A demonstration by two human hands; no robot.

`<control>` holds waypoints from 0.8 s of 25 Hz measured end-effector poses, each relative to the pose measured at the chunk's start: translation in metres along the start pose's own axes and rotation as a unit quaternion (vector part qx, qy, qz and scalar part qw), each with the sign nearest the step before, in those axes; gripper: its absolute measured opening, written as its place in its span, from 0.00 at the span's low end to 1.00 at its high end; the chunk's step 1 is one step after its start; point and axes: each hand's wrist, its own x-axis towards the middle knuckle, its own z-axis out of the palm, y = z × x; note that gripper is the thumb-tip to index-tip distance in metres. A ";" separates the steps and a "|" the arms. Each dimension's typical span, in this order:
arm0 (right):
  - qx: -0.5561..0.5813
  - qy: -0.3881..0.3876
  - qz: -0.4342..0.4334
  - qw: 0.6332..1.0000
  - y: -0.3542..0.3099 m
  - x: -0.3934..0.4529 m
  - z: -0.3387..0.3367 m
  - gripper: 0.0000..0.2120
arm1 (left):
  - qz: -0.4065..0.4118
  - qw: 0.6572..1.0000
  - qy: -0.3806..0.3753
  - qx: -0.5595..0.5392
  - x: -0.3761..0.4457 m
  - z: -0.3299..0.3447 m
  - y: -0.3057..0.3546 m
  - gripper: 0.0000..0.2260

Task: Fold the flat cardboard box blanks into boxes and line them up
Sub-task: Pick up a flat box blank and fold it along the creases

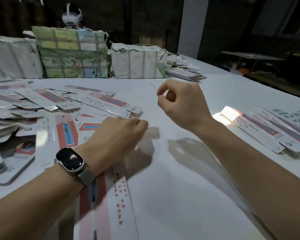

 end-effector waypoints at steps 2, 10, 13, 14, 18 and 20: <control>0.006 0.011 0.002 1.000 0.000 0.000 -0.001 0.04 | -0.005 0.996 0.085 -0.023 -0.001 -0.004 0.001 0.04; 0.077 0.045 0.017 0.996 -0.007 0.004 -0.009 0.04 | -0.013 0.963 0.255 -0.087 0.003 -0.023 0.005 0.06; 0.139 0.097 0.027 0.985 -0.011 0.009 -0.018 0.04 | -0.026 0.924 0.311 -0.219 0.006 -0.036 0.000 0.03; 0.168 0.122 0.028 0.978 -0.014 0.010 -0.021 0.05 | -0.042 0.899 0.338 -0.277 0.007 -0.042 -0.003 0.02; 0.291 0.171 -0.020 0.941 -0.027 0.008 -0.033 0.09 | -0.076 0.815 0.394 -0.418 0.005 -0.062 -0.009 0.03; 0.331 0.140 -0.050 0.932 -0.036 0.005 -0.034 0.08 | -0.082 0.785 0.399 -0.467 0.003 -0.069 -0.006 0.03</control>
